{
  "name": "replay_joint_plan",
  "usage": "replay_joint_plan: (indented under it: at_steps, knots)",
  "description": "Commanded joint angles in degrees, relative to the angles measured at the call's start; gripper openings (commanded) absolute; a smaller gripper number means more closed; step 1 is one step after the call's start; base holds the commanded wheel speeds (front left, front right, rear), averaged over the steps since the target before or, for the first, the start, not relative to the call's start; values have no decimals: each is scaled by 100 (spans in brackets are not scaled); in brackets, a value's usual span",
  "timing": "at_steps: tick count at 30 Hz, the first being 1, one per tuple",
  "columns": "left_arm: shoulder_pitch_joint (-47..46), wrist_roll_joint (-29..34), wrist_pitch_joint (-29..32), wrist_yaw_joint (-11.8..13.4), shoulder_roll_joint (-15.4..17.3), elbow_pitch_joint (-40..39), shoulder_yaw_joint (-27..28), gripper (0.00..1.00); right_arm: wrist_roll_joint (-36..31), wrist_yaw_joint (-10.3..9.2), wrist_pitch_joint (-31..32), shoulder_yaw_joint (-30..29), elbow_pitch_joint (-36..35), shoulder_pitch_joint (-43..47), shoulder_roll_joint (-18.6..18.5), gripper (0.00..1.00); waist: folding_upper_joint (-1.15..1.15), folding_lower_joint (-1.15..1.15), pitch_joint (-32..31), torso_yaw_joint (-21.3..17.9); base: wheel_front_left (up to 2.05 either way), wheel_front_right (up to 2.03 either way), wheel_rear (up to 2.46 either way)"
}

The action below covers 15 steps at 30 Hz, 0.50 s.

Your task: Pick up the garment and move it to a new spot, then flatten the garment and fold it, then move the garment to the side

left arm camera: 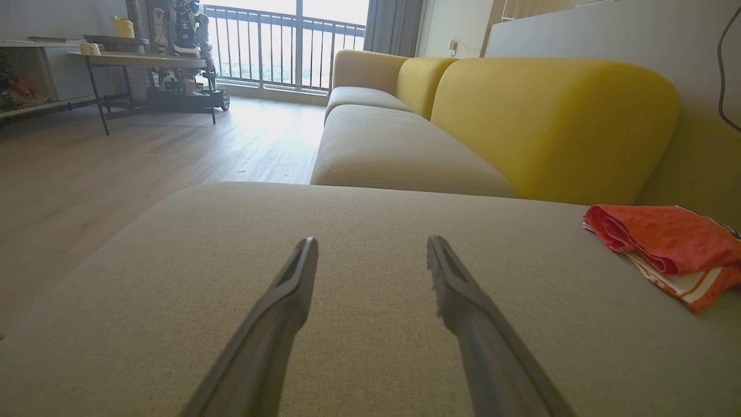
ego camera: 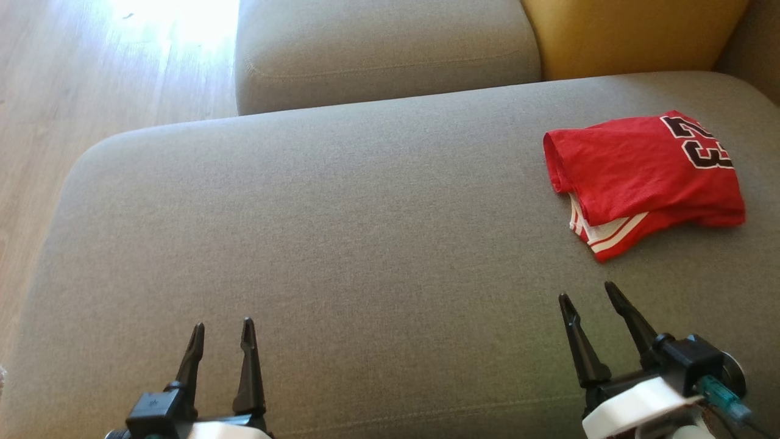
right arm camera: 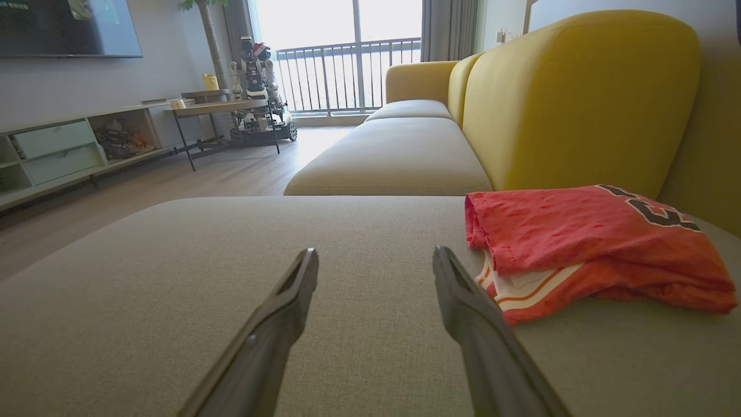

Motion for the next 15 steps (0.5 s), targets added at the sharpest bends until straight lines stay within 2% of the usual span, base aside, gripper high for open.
replay_joint_plan:
  at_steps: [1, 15]
  knots:
    - [-189, 25, -35, -41, -42, -135, 225, 100, 18, -2, -53, 164, -212, -162, 5, 100, 0, 0, -28, -27, 0, 0, 0]
    - [-129, 95, -35, -82, -42, 25, 237, 100, 109, -2, -53, 239, -139, -151, 6, 100, 0, 0, -125, -79, 0, 0, 0]
